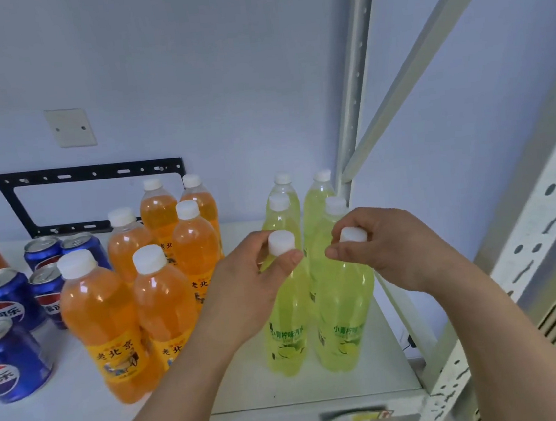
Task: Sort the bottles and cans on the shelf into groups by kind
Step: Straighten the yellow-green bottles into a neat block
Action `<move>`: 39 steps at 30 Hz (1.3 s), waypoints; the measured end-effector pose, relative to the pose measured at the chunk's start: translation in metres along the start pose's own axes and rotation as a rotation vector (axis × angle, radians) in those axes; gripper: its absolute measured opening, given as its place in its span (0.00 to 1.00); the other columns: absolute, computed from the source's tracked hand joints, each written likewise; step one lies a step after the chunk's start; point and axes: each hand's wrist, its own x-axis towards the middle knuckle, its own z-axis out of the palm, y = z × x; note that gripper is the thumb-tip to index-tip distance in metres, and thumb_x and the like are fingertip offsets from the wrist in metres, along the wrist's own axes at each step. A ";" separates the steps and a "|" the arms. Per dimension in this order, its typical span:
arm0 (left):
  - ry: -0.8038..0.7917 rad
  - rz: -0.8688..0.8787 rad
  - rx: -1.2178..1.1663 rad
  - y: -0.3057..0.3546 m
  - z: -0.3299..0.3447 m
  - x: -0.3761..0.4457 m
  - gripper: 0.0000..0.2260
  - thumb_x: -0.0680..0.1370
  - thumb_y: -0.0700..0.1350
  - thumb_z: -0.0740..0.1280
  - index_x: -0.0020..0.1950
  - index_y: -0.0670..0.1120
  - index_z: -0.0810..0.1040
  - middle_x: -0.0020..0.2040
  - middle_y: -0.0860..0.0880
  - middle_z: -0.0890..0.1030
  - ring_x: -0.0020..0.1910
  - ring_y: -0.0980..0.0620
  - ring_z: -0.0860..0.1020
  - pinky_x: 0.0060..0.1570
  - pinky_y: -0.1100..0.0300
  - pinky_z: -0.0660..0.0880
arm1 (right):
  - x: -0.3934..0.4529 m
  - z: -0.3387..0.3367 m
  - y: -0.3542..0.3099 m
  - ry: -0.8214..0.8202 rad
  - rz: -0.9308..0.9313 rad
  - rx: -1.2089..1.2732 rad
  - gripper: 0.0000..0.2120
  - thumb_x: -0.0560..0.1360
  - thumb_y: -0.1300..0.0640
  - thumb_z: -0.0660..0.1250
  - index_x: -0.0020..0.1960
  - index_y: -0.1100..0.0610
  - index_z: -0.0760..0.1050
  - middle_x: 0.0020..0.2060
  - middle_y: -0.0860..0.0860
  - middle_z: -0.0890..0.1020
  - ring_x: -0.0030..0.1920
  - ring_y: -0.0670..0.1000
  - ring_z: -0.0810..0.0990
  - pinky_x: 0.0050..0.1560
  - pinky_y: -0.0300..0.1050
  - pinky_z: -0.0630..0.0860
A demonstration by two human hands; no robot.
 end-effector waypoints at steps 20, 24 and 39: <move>0.121 -0.077 -0.381 -0.081 0.060 -0.036 0.34 0.58 0.70 0.73 0.59 0.60 0.70 0.49 0.69 0.81 0.48 0.68 0.80 0.43 0.73 0.74 | -0.052 0.139 0.115 0.109 0.262 0.177 0.30 0.65 0.44 0.78 0.59 0.47 0.66 0.43 0.38 0.78 0.43 0.39 0.77 0.38 0.33 0.70; 0.150 -0.080 -0.399 -0.083 0.060 -0.041 0.34 0.57 0.70 0.74 0.59 0.60 0.70 0.49 0.65 0.82 0.48 0.67 0.80 0.43 0.73 0.74 | -0.054 0.140 0.116 0.109 0.251 0.155 0.29 0.66 0.44 0.78 0.59 0.48 0.66 0.45 0.41 0.79 0.45 0.46 0.78 0.42 0.40 0.72; 0.010 -0.083 -0.103 -0.098 0.058 -0.054 0.29 0.73 0.61 0.68 0.70 0.52 0.66 0.53 0.59 0.79 0.48 0.67 0.77 0.43 0.74 0.72 | -0.065 0.132 0.095 0.099 0.263 0.249 0.33 0.67 0.46 0.78 0.65 0.45 0.63 0.48 0.37 0.77 0.45 0.32 0.74 0.39 0.27 0.69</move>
